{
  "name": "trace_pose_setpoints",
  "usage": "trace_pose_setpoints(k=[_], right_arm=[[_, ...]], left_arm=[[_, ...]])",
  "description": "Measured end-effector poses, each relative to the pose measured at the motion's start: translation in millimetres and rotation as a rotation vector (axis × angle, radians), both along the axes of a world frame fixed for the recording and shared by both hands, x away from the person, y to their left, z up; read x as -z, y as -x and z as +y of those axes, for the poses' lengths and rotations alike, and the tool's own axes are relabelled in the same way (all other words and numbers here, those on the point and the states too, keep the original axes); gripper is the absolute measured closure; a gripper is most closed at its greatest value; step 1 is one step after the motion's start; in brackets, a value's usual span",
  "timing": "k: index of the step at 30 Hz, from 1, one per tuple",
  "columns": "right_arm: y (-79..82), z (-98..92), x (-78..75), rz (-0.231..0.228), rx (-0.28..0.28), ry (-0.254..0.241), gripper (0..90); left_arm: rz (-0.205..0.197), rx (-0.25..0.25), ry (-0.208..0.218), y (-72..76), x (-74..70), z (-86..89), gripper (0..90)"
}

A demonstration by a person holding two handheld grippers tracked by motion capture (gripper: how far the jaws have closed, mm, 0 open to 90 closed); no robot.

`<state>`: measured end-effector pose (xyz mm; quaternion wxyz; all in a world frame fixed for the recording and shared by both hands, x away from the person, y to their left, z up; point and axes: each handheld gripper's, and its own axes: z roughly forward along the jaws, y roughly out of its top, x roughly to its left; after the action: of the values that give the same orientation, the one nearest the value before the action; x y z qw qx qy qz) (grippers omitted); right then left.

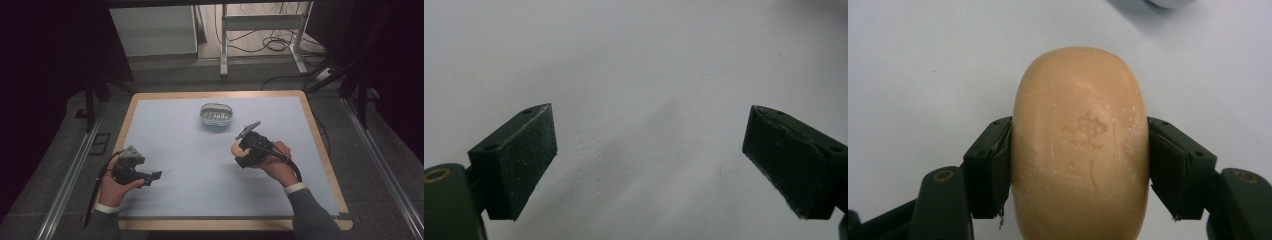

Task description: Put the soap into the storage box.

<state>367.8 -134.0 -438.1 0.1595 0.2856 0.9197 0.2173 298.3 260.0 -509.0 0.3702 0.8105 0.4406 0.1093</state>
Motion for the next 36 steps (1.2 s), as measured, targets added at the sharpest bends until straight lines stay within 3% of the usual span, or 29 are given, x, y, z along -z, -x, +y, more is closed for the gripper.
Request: trace_pose_setpoints(k=[12,36], right_arm=[[-11.8,0.1,-8.2,-0.006,-0.001,-0.014,32.6],[-36.6,5.6,-8.2,0.001,0.019,-0.009,32.6]], left_arm=[[0.004,0.001,0.002,0.0,0.3,-0.7,7.5],[0.006,0.003,-0.001,-0.2,0.6,-0.5,7.4]])
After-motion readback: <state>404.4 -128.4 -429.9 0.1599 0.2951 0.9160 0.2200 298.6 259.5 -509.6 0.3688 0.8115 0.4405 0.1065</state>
